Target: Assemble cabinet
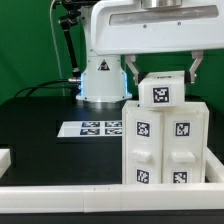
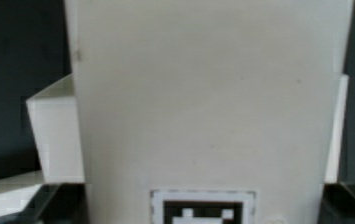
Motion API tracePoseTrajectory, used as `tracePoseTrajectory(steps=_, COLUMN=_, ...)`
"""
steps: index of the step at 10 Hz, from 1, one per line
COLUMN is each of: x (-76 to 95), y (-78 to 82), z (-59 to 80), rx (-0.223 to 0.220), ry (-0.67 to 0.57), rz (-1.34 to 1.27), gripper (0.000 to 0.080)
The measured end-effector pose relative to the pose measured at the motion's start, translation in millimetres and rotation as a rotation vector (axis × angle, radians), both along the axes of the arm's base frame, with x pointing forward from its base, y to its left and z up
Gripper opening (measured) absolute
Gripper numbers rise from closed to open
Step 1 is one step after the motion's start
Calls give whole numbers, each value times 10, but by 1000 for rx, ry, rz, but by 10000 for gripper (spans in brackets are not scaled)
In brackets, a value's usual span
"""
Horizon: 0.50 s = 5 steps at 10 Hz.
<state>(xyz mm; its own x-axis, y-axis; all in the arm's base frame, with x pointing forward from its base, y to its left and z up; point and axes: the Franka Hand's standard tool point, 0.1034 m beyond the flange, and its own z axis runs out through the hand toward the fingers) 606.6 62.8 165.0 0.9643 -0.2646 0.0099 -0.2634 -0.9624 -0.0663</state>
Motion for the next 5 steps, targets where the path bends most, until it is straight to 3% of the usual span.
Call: tracePoseTrajectory(steps=5, x=53, y=-14, z=0, rx=-4, ry=-63, rz=-3, gripper=556)
